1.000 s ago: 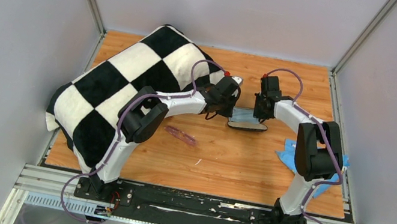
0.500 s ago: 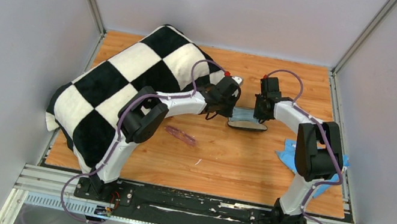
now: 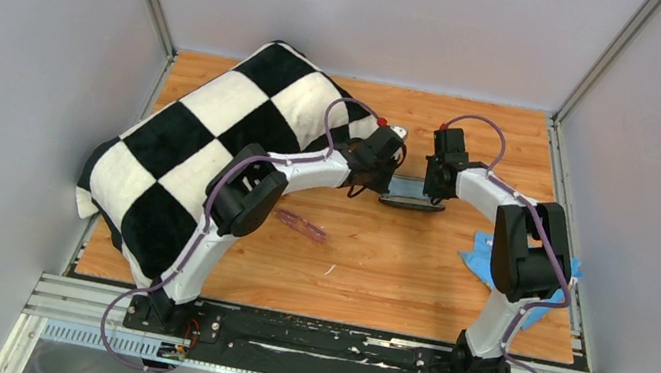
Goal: Organize the sunglasses
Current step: Place the glasses cleaning cloth in the sunglasses case.
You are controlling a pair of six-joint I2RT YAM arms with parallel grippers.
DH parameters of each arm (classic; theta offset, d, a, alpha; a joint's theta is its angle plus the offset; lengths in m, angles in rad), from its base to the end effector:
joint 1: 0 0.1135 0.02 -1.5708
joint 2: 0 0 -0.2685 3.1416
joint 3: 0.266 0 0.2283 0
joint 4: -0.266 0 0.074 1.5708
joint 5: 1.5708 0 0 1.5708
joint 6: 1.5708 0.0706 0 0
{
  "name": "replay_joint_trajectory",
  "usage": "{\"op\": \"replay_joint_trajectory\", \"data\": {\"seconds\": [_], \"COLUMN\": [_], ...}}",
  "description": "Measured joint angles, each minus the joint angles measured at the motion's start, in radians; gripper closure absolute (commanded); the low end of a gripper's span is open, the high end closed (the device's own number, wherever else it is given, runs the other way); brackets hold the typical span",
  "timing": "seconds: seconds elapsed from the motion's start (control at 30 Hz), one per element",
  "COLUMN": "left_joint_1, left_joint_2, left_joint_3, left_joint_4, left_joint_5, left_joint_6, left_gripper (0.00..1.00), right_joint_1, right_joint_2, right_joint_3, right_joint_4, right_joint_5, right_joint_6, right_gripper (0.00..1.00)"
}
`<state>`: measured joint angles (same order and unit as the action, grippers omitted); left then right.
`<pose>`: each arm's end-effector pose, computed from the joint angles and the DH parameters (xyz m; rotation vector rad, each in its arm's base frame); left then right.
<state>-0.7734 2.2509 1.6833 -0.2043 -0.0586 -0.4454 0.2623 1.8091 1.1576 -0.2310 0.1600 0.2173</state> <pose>0.3681 -0.3536 0.1537 0.3631 2.3762 -0.5230 0.3759 0.0893 0.1776 0.0152 2.4379 0.0177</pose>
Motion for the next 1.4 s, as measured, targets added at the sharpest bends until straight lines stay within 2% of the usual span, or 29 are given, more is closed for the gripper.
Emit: {"op": "replay_joint_trajectory", "data": {"seconds": [0.07, 0.13, 0.27, 0.6, 1.0, 1.33, 1.4], "left_joint_1": [0.000, 0.000, 0.000, -0.001, 0.000, 0.000, 0.000], "left_joint_2": [0.002, 0.002, 0.002, -0.013, -0.106, -0.178, -0.209], "left_joint_3": [0.013, 0.019, 0.019, 0.009, -0.067, -0.127, -0.150], "left_joint_4": [-0.019, -0.030, -0.039, -0.049, -0.083, -0.087, -0.086], "left_joint_5": [-0.006, -0.013, -0.024, -0.032, -0.048, -0.051, -0.056], "left_joint_6": [0.001, 0.001, 0.001, 0.000, -0.004, -0.019, -0.019], "left_gripper": [0.73, 0.65, 0.55, 0.52, 0.47, 0.47, 0.45], "right_joint_1": [0.000, 0.000, 0.000, 0.000, -0.001, -0.001, -0.001], "right_joint_2": [0.001, 0.001, 0.001, -0.026, -0.118, -0.193, -0.222], "right_joint_3": [0.000, 0.000, 0.000, 0.000, -0.017, -0.039, -0.042], "right_joint_4": [0.000, 0.000, 0.001, -0.002, -0.025, -0.075, -0.100], "right_joint_5": [-0.003, -0.006, -0.012, -0.040, -0.063, -0.098, -0.108], "right_joint_6": [0.002, 0.004, 0.010, 0.026, 0.035, 0.054, 0.066], "right_gripper": [0.99, 0.93, 0.81, 0.66, 0.63, 0.62, 0.59]}}
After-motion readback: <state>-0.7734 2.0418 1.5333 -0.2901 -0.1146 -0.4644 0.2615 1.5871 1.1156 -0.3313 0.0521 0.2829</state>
